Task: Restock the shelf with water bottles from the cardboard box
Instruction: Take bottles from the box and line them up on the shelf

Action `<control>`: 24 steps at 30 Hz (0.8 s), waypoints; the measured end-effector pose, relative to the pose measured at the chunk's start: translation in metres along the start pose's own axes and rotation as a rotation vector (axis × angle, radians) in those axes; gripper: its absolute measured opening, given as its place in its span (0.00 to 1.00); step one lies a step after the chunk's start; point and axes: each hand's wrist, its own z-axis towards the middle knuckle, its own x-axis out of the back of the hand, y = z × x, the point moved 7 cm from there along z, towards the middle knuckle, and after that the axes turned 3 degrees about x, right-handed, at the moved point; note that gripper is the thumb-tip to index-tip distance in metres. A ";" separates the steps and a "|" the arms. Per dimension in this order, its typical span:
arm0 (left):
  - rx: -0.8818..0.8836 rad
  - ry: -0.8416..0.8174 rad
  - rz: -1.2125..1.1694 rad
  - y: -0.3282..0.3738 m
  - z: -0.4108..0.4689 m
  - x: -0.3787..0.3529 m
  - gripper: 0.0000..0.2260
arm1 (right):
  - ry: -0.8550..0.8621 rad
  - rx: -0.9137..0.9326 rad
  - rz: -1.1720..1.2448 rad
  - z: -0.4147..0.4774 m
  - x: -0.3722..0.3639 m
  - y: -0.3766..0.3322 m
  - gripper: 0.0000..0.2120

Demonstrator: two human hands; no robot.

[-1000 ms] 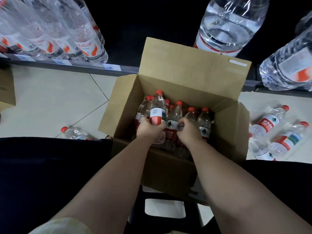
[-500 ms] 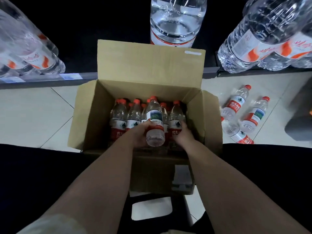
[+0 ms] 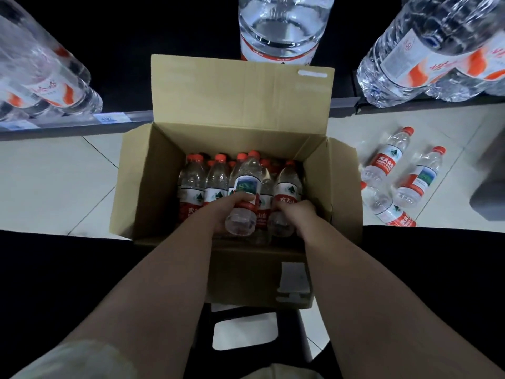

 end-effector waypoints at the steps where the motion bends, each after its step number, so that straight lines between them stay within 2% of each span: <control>1: -0.007 0.010 0.008 0.001 -0.006 0.001 0.13 | -0.006 -0.002 0.041 -0.005 0.002 -0.003 0.32; 4: -0.051 0.001 0.025 0.002 -0.024 0.001 0.13 | -0.029 0.032 0.095 -0.029 0.008 -0.012 0.32; 7: -0.141 -0.040 0.036 0.011 -0.058 -0.010 0.05 | -0.062 0.085 0.119 -0.057 0.014 -0.022 0.31; 12: -0.281 -0.070 -0.081 0.031 -0.115 -0.026 0.10 | -0.150 0.185 0.176 -0.108 0.024 -0.038 0.29; 16: -0.355 -0.134 -0.121 0.048 -0.167 -0.039 0.13 | -0.214 0.331 0.231 -0.156 0.036 -0.065 0.31; 19: -0.465 -0.186 -0.092 0.063 -0.204 -0.051 0.23 | -0.198 0.475 0.259 -0.185 0.048 -0.095 0.35; 21: -0.564 -0.188 -0.088 0.076 -0.229 -0.059 0.23 | -0.156 0.577 0.287 -0.207 0.060 -0.117 0.38; 24: -0.661 -0.229 -0.130 0.092 -0.272 -0.073 0.16 | -0.081 0.730 0.302 -0.260 0.083 -0.149 0.25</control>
